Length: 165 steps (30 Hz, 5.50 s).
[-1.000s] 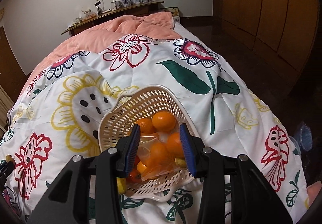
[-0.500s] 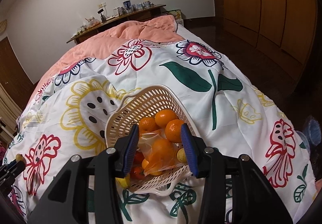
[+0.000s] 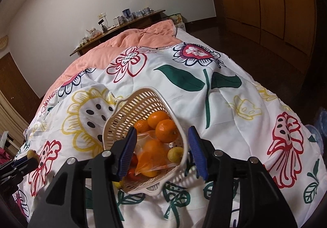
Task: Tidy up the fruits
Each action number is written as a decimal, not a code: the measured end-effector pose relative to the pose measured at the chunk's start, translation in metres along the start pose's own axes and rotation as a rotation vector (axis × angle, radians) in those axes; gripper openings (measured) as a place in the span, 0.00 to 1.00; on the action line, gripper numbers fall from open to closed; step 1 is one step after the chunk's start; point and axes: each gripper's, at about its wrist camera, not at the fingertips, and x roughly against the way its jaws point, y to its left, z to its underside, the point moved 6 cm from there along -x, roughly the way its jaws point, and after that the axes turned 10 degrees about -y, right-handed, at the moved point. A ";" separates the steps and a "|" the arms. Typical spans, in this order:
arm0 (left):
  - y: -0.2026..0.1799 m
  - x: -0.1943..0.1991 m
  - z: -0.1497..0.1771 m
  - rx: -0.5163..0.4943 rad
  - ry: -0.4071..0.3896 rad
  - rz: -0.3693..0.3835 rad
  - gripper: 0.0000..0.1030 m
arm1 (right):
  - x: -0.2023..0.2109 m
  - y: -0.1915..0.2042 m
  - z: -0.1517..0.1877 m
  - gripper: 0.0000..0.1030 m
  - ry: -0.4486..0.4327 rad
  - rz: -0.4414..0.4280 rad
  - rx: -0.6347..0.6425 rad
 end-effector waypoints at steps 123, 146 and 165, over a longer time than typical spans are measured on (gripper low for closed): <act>-0.051 -0.009 0.008 -0.184 -0.100 -0.185 0.95 | 0.042 0.020 0.052 0.95 0.079 0.039 0.261; -0.048 0.001 0.011 -0.223 -0.107 -0.244 0.97 | 0.047 0.030 0.056 0.95 0.075 0.061 0.313; -0.047 0.001 0.012 -0.226 -0.105 -0.246 0.97 | 0.045 0.030 0.058 0.95 0.083 0.064 0.311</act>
